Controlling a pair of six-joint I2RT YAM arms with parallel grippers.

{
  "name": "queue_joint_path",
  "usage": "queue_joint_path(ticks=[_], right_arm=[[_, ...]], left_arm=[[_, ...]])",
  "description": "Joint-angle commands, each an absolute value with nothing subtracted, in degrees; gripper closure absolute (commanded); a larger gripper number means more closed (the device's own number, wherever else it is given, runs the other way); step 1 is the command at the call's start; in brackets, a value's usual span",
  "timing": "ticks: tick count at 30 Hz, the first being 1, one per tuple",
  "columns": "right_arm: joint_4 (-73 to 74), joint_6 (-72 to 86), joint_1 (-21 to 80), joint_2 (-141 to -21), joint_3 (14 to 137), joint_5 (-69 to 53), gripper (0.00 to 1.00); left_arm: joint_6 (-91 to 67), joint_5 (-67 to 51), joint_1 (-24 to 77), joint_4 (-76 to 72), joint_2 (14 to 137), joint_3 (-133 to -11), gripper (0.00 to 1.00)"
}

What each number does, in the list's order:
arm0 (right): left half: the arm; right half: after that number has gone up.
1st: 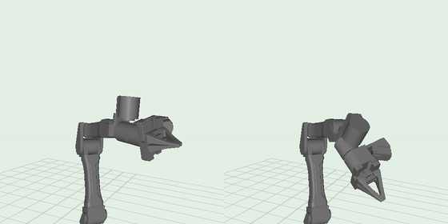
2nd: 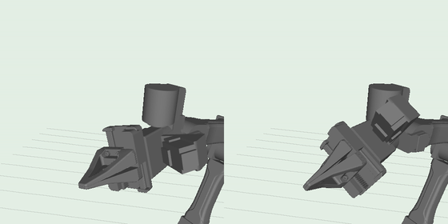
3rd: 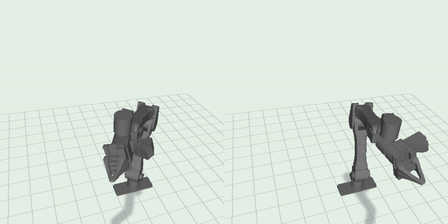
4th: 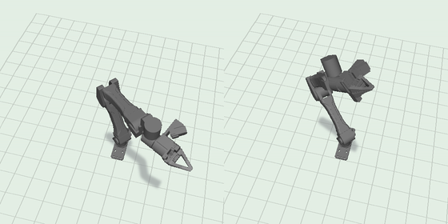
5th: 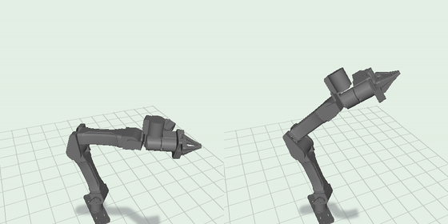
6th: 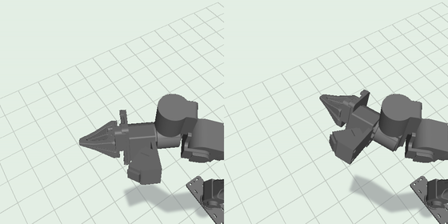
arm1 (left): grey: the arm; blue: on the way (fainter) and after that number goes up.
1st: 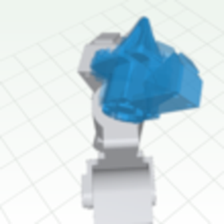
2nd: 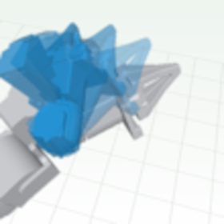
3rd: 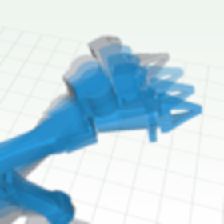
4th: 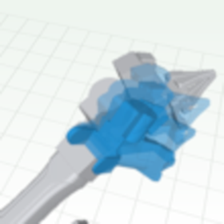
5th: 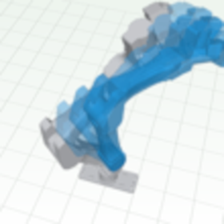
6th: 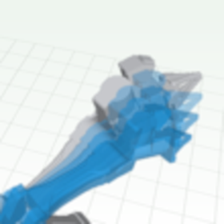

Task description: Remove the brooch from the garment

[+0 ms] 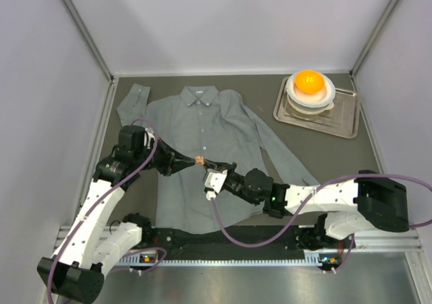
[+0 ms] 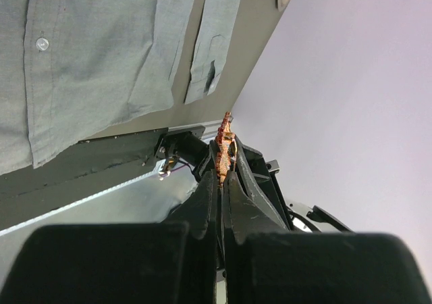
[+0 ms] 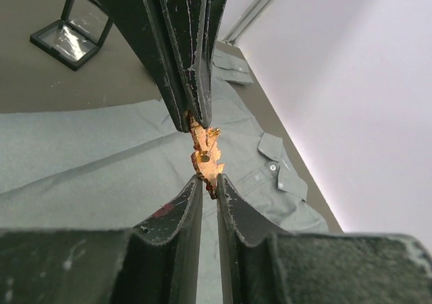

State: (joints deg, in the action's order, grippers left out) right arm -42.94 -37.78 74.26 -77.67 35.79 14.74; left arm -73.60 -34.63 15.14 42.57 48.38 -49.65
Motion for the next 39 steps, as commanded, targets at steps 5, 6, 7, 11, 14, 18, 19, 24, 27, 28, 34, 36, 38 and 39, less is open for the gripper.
queue_joint_path(ticks=[5, 6, 7, 11, 14, 18, 19, 24, 27, 28, 34, 36, 38, 39], right_arm=[[-48.0, -40.1, 75.7, -79.1, 39.6, 17.4, 1.0], [-48.1, -40.1, 75.8, -79.2, 39.6, 17.5, 1.0], [-48.0, -40.0, 75.8, -79.2, 39.7, 17.5, 1.0], [-47.8, -38.1, 76.0, -79.2, 39.9, 17.4, 1.0], [-48.2, -36.1, 75.9, -79.5, 39.7, 17.8, 1.0], [-48.4, -32.4, 76.0, -79.5, 39.6, 18.0, 1.0], [-48.3, -31.7, 75.9, -79.5, 39.6, 18.0, 1.0], [-48.4, -27.9, 75.9, -80.8, 39.7, 17.3, 1.0], [-47.1, -23.0, 74.7, -81.6, 40.5, 14.7, 1.0], [-46.4, -21.3, 74.2, -82.0, 41.1, 13.6, 1.0], [-42.2, -2.7, 67.0, -87.2, 47.1, 0.2, 1.0], [-38.9, 3.9, 65.4, -90.1, 50.5, -4.9, 1.0], [-37.5, 8.0, 64.8, -95.4, 56.1, -9.1, 1.0], [-37.2, 13.4, 64.3, -97.8, 58.2, -11.1, 1.0]], left_arm=[[-75.7, -36.4, 15.1, 41.3, 47.5, -51.0, 1.0], [-75.6, -36.4, 15.2, 41.3, 47.5, -51.1, 1.0], [-75.5, -36.4, 15.2, 41.3, 47.4, -51.2, 1.0], [-74.7, -33.6, 15.2, 41.8, 46.6, -52.0, 1.0], [-75.2, -32.0, 15.2, 40.9, 45.4, -51.4, 0.82], [-73.5, -29.2, 15.2, 41.2, 43.9, -51.8, 0.56], [-72.8, -28.0, 15.2, 41.3, 43.3, -52.0, 0.51], [-64.5, -22.2, 15.2, 44.6, 42.0, -58.0, 0.32], [-57.4, -17.5, 15.1, 46.5, 40.9, -62.2, 0.27], [-55.9, -16.9, 15.2, 46.5, 40.4, -62.8, 0.26], [-45.0, -16.2, 15.1, 43.2, 35.7, -65.7, 0.25], [-41.2, -15.9, 15.2, 43.4, 34.9, -67.8, 0.24], [-38.9, -16.0, 15.2, 44.3, 34.7, -70.2, 0.24], [-36.9, -16.1, 15.1, 44.7, 34.5, -70.9, 0.24]])
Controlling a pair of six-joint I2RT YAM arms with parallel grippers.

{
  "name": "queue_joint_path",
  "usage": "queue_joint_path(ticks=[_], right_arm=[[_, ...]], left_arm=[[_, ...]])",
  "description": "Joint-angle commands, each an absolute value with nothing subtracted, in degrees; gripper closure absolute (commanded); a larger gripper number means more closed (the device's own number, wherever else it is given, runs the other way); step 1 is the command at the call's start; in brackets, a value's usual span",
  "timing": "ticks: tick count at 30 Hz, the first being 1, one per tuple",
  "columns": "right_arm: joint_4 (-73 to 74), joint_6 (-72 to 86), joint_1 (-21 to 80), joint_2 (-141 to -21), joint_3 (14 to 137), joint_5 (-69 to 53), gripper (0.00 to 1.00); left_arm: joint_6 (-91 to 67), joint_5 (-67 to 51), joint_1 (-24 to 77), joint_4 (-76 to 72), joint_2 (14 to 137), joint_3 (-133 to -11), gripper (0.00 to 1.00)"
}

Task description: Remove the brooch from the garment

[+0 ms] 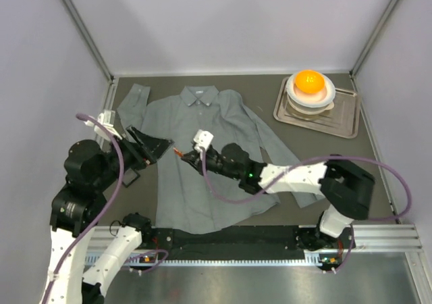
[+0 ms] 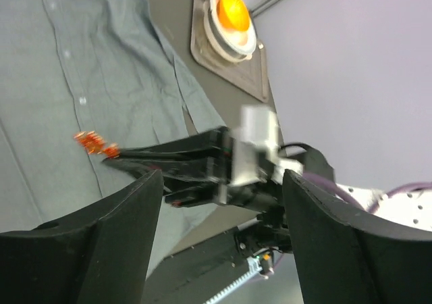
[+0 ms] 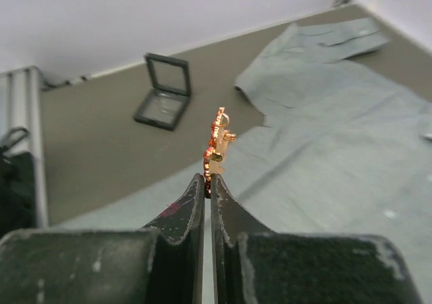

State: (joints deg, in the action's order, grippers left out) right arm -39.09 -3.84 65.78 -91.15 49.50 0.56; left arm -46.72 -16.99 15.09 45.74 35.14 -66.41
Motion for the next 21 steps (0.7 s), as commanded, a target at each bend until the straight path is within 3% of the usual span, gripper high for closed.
queue_joint_path(ticks=[1, 5, 11, 21], right_arm=[[-37.0, 16.2, 63.1, -100.0, 62.7, -13.2, 1.0], [-37.9, 34.6, 61.1, -115.6, 75.0, -24.7, 1.0], [-38.3, 50.2, 60.2, -131.1, 93.7, -34.9, 1.0], [-40.3, 66.9, 60.1, -151.3, 116.8, -40.0, 1.0]], left_arm=[[-36.2, -15.8, 15.2, 45.0, 34.5, -71.6, 0.24], [-33.9, -15.2, 15.2, 47.1, 34.4, -73.7, 0.23], [-31.6, -15.6, 15.2, 47.6, 34.5, -73.1, 0.23], [-29.7, -14.3, 15.2, 45.0, 36.4, -69.5, 0.23]])
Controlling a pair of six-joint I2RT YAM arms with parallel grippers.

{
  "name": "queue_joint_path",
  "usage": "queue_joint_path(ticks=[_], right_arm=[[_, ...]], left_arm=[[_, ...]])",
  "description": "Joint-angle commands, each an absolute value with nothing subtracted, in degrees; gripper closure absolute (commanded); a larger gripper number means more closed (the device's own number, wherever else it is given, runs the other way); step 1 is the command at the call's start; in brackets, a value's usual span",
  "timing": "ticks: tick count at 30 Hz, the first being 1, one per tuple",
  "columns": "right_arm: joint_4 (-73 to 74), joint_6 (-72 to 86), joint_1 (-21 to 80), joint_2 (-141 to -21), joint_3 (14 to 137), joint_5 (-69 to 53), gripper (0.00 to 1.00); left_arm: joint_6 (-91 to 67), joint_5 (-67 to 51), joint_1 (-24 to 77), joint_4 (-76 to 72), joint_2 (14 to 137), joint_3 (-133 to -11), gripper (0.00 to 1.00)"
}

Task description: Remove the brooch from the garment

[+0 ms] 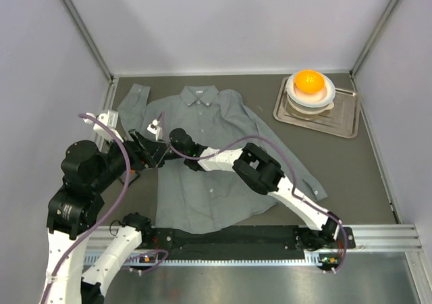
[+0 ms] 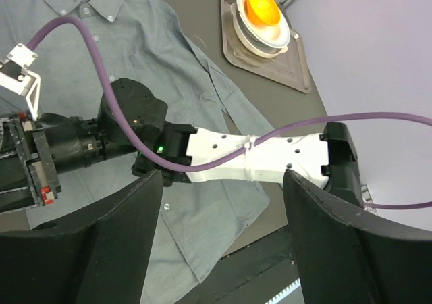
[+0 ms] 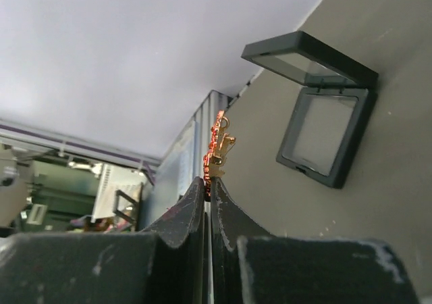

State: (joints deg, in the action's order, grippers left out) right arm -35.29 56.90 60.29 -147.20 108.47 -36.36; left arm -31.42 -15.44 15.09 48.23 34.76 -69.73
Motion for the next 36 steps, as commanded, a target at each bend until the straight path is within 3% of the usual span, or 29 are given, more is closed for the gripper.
queue_joint_path(ticks=[1, 8, 18, 36], right_arm=[[-41.2, 68.2, 60.1, -152.9, 117.9, -39.7, 1.0], [-40.9, 71.5, 60.1, -157.1, 120.8, -41.1, 1.0], [-32.2, 72.1, 60.1, -167.1, 137.0, -41.2, 1.0], [-27.3, 72.4, 61.7, -172.8, 145.5, -38.0, 1.0]], left_arm=[[-29.9, -14.2, 15.2, 44.0, 36.7, -69.4, 0.23], [-27.4, -10.7, 15.2, 42.9, 40.2, -69.1, 0.23], [-27.4, -11.2, 15.2, 40.1, 43.2, -67.7, 0.24], [-29.4, -11.9, 15.2, 39.7, 42.7, -67.5, 0.24]])
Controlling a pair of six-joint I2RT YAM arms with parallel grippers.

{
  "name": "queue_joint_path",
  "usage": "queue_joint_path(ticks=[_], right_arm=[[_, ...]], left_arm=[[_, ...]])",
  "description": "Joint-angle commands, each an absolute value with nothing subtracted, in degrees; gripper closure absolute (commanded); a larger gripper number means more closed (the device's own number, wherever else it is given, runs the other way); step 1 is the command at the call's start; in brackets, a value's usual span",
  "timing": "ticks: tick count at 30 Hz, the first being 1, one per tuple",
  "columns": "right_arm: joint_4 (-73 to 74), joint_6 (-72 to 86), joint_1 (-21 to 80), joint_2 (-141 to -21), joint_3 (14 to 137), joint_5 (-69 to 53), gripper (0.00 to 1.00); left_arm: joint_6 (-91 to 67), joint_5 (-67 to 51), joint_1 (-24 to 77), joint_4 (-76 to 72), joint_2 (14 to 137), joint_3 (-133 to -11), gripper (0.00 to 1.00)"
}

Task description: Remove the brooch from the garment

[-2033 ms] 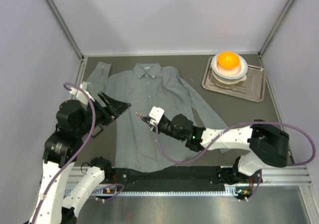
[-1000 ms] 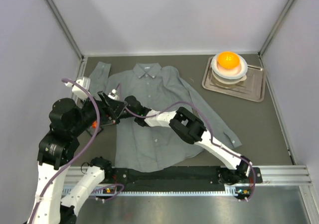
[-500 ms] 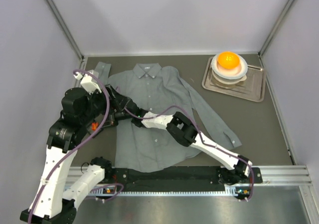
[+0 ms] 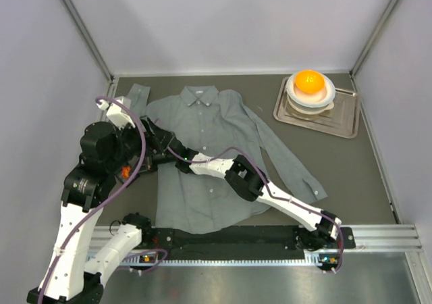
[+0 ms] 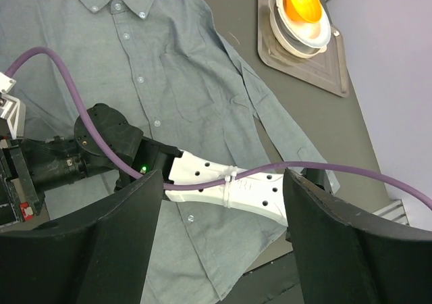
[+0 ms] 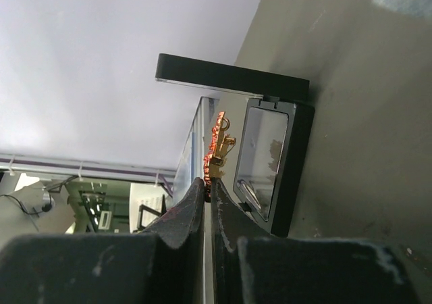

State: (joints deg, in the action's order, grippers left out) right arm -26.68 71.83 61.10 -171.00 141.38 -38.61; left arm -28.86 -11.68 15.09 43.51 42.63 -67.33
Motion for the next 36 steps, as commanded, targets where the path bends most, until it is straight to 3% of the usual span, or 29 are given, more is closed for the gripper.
queue_joint_path(ticks=[1, 20, 28, 36], right_arm=[[-27.1, 72.3, 61.7, -172.8, 145.6, -38.0, 1.0], [-22.3, 70.4, 62.0, -174.1, 148.7, -37.9, 1.0], [-22.2, 70.2, 62.0, -174.1, 148.6, -37.9, 0.82], [-21.7, 69.7, 62.0, -173.8, 148.5, -37.7, 0.8]], left_arm=[[-29.4, -11.8, 15.1, 39.7, 42.8, -67.5, 0.24], [-30.1, -12.3, 15.2, 38.8, 42.9, -66.2, 0.24], [-30.3, -12.3, 15.1, 39.2, 42.8, -66.5, 0.24], [-30.6, -12.6, 15.1, 39.2, 42.7, -66.4, 0.24]])
